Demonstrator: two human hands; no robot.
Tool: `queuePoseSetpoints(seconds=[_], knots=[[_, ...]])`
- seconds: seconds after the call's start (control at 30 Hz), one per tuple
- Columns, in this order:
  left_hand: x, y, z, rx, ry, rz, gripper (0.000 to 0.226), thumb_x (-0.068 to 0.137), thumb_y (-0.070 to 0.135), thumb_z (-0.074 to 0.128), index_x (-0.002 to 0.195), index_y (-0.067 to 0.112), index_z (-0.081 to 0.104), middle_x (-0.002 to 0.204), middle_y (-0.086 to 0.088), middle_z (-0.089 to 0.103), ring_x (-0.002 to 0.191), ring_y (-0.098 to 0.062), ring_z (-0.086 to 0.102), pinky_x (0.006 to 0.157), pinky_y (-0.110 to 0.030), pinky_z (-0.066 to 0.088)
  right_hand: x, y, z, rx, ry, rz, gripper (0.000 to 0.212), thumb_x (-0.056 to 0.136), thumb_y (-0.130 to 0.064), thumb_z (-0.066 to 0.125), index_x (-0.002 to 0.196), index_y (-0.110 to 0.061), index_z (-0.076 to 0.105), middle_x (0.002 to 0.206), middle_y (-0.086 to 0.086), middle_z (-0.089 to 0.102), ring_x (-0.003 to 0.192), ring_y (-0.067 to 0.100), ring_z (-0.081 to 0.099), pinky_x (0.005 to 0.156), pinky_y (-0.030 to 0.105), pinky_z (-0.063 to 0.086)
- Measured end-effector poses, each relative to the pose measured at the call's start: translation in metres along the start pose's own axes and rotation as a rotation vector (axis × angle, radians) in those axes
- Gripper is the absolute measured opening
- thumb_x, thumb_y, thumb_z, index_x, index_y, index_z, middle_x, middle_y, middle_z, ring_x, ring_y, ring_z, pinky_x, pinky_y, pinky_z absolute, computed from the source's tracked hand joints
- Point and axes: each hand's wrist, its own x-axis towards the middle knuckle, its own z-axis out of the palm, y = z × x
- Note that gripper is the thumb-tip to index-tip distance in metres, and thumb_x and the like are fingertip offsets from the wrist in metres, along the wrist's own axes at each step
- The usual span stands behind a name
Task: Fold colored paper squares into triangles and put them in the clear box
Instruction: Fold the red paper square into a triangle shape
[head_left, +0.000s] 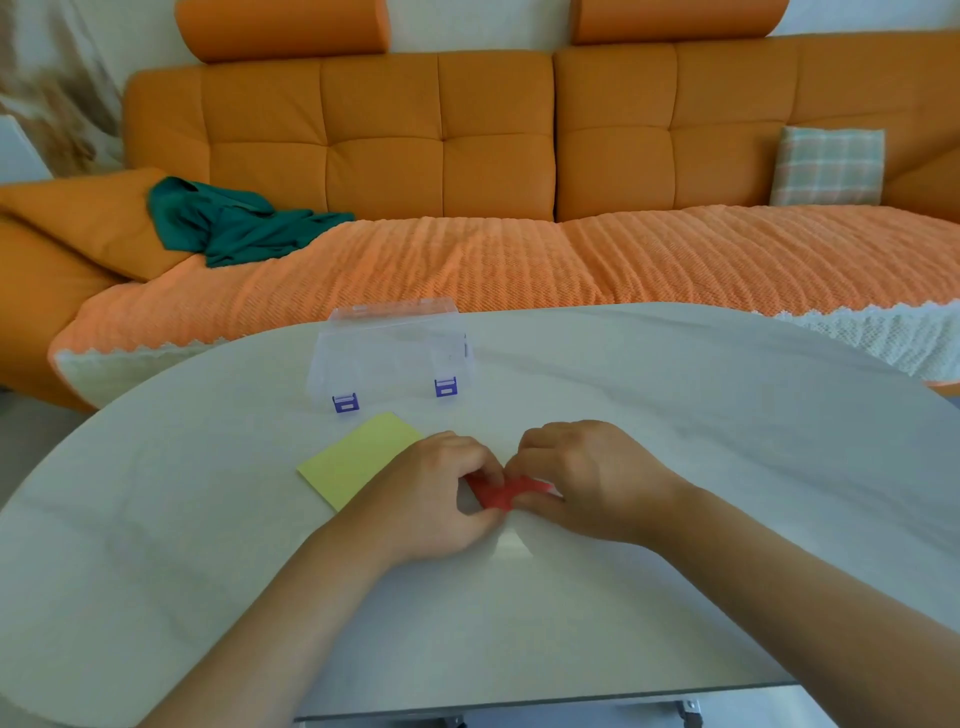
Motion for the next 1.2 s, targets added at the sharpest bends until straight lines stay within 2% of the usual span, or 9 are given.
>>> queuePoseSetpoints(seconds=[0.13,0.23,0.43,0.63,0.73,0.83,0.97,1.07,1.2], knots=[[-0.001,0.000,-0.003,0.043,0.025,0.018,0.009,0.079,0.029,0.070,0.087,0.025,0.071,0.081,0.013,0.068,0.080,-0.006,0.058,0.075,-0.026,0.048,0.001,-0.008,0.006,0.117,0.074,0.124,0.033,0.091,-0.053,0.061,0.113,-0.029,0.067,0.092,-0.013,0.065,0.084,0.012,0.060,0.068,0.027,0.045],[-0.002,0.000,-0.004,0.070,0.003,0.024,0.013,0.078,0.026,0.069,0.091,0.025,0.073,0.083,0.011,0.069,0.080,-0.007,0.059,0.075,-0.025,0.048,0.000,-0.007,0.008,0.259,0.021,0.227,0.042,0.079,-0.059,0.070,0.115,-0.038,0.062,0.095,-0.020,0.059,0.085,0.002,0.054,0.072,0.019,0.043],[0.000,-0.006,-0.004,-0.027,-0.056,-0.047,0.021,0.075,0.033,0.078,0.095,0.033,0.071,0.090,0.018,0.064,0.091,-0.002,0.058,0.080,-0.020,0.047,0.005,-0.005,0.007,0.496,-0.092,0.461,0.041,0.070,-0.050,0.085,0.105,-0.039,0.068,0.082,-0.018,0.064,0.071,-0.010,0.055,0.060,0.009,0.038],[-0.001,-0.007,-0.001,0.001,-0.012,-0.005,0.026,0.075,0.049,0.069,0.095,0.032,0.070,0.090,0.017,0.066,0.090,-0.004,0.059,0.079,-0.026,0.049,0.012,-0.005,0.002,0.503,-0.186,0.526,0.024,0.070,-0.041,0.086,0.090,-0.035,0.074,0.081,-0.013,0.065,0.068,0.002,0.057,0.057,0.011,0.043],[-0.002,-0.008,0.003,0.014,0.025,0.029,0.028,0.079,0.041,0.076,0.101,0.027,0.069,0.098,0.016,0.065,0.096,-0.005,0.057,0.084,-0.026,0.048,0.013,-0.004,0.001,0.529,-0.229,0.549,0.020,0.072,-0.030,0.087,0.081,-0.035,0.069,0.081,-0.014,0.063,0.068,0.003,0.056,0.056,0.008,0.043],[-0.002,-0.010,0.006,0.072,0.031,0.021,0.036,0.082,0.045,0.075,0.114,0.029,0.067,0.107,0.019,0.063,0.106,-0.002,0.052,0.092,-0.023,0.044,0.014,-0.005,0.001,0.517,-0.230,0.553,0.025,0.072,-0.027,0.087,0.084,-0.037,0.067,0.086,-0.015,0.063,0.072,0.003,0.057,0.056,0.007,0.042],[0.001,-0.013,0.004,0.102,-0.009,-0.066,0.054,0.079,0.056,0.069,0.127,0.034,0.057,0.104,0.023,0.057,0.103,0.001,0.044,0.092,-0.022,0.039,0.016,-0.006,-0.001,0.547,-0.222,0.570,0.035,0.073,-0.029,0.086,0.099,-0.036,0.065,0.094,-0.012,0.064,0.077,0.003,0.058,0.064,0.014,0.044],[0.003,-0.010,0.004,0.031,-0.004,-0.128,0.050,0.076,0.047,0.076,0.121,0.041,0.057,0.095,0.024,0.056,0.101,0.002,0.045,0.087,-0.018,0.040,0.015,-0.007,-0.002,0.525,-0.225,0.589,0.038,0.076,-0.039,0.082,0.110,-0.035,0.065,0.091,-0.015,0.059,0.077,0.004,0.059,0.063,0.015,0.042],[0.003,-0.006,0.005,-0.191,0.042,-0.207,0.036,0.080,0.019,0.078,0.103,0.043,0.064,0.088,0.020,0.060,0.085,-0.002,0.059,0.075,-0.011,0.045,0.014,-0.008,-0.002,0.543,-0.193,0.568,0.017,0.077,-0.048,0.079,0.087,-0.036,0.071,0.089,-0.011,0.065,0.075,0.005,0.060,0.062,0.017,0.047]])
